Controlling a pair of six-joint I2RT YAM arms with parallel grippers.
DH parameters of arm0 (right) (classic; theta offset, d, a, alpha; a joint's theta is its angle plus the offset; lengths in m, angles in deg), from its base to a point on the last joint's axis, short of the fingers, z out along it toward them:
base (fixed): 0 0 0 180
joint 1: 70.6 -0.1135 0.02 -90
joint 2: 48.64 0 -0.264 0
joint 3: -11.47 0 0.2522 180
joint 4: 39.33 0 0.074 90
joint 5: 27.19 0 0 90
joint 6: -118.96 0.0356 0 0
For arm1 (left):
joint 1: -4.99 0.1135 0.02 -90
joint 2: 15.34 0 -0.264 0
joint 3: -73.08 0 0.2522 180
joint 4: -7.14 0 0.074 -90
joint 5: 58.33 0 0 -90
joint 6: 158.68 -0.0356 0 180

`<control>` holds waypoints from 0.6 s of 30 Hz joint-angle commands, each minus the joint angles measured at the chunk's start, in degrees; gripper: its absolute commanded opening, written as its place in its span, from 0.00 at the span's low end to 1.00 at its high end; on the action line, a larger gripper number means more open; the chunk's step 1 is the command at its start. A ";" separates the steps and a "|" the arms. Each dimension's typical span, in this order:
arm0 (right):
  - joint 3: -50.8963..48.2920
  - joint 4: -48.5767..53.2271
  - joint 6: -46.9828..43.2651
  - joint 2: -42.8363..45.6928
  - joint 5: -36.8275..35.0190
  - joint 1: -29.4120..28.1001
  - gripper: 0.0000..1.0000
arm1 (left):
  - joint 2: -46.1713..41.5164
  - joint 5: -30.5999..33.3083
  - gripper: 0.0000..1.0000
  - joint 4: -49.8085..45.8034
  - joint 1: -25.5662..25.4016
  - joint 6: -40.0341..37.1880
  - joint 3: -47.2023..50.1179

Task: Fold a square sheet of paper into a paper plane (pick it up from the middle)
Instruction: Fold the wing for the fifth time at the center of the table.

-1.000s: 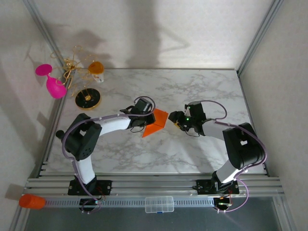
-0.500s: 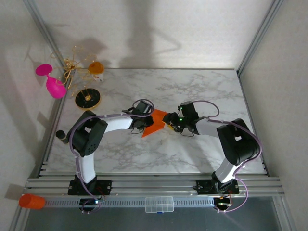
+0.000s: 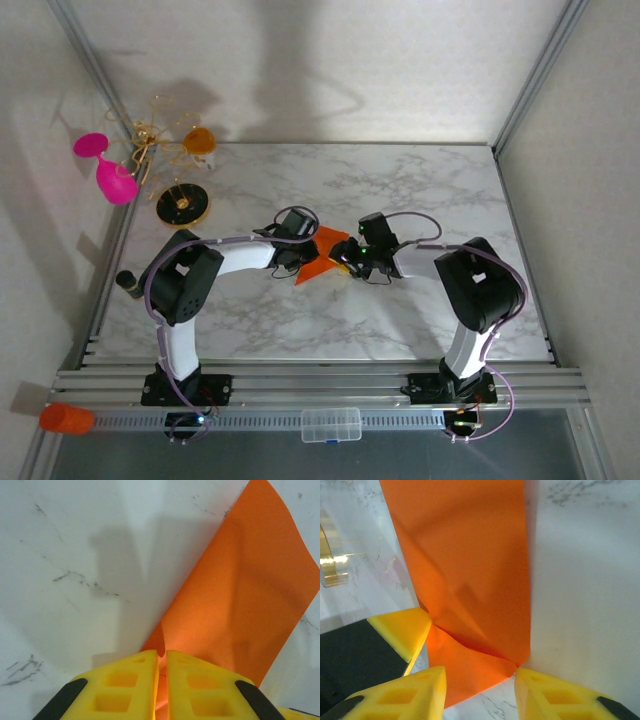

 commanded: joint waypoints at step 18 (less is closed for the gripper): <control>2.27 6.80 2.96 0.58 -4.88 -1.01 0.39 | 1.42 2.25 0.15 -3.74 0.77 0.75 1.77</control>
